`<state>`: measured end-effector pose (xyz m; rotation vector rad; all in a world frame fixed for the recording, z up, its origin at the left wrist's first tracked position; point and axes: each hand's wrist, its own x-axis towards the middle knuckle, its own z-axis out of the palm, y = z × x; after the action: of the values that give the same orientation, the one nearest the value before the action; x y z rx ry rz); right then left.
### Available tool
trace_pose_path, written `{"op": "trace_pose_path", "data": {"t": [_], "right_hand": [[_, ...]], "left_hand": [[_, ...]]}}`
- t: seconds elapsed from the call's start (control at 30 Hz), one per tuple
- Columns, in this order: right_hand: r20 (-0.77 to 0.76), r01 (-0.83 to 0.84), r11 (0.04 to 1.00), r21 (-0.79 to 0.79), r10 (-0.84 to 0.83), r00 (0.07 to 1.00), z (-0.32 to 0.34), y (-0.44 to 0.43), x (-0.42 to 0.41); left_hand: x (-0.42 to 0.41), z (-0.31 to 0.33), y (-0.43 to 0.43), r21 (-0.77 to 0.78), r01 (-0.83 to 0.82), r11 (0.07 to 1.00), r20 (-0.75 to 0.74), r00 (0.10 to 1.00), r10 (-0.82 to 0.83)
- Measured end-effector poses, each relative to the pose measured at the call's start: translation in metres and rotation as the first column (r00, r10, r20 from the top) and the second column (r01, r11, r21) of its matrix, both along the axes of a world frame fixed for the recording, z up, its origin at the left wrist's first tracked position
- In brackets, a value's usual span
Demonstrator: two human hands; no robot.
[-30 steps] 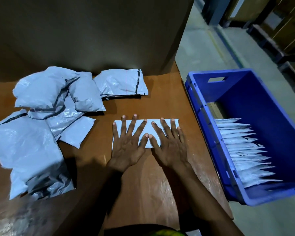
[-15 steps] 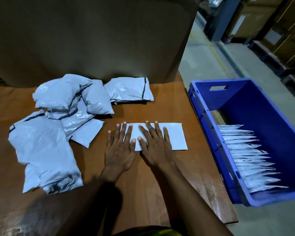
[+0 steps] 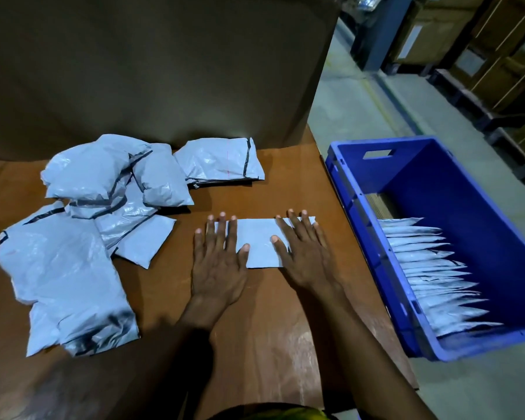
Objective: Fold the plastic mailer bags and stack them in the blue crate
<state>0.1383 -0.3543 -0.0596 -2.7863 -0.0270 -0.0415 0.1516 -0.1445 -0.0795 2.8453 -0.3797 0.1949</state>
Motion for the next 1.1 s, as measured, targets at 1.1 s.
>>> {"op": "trace_pose_path", "data": {"t": [1.1], "right_hand": [[0.265, -0.240, 0.938, 0.249, 0.173, 0.949, 0.030, 0.057, 0.023]], "left_hand": [[-0.048, 0.003, 0.010, -0.100, 0.006, 0.995, 0.039, 0.999, -0.002]]}}
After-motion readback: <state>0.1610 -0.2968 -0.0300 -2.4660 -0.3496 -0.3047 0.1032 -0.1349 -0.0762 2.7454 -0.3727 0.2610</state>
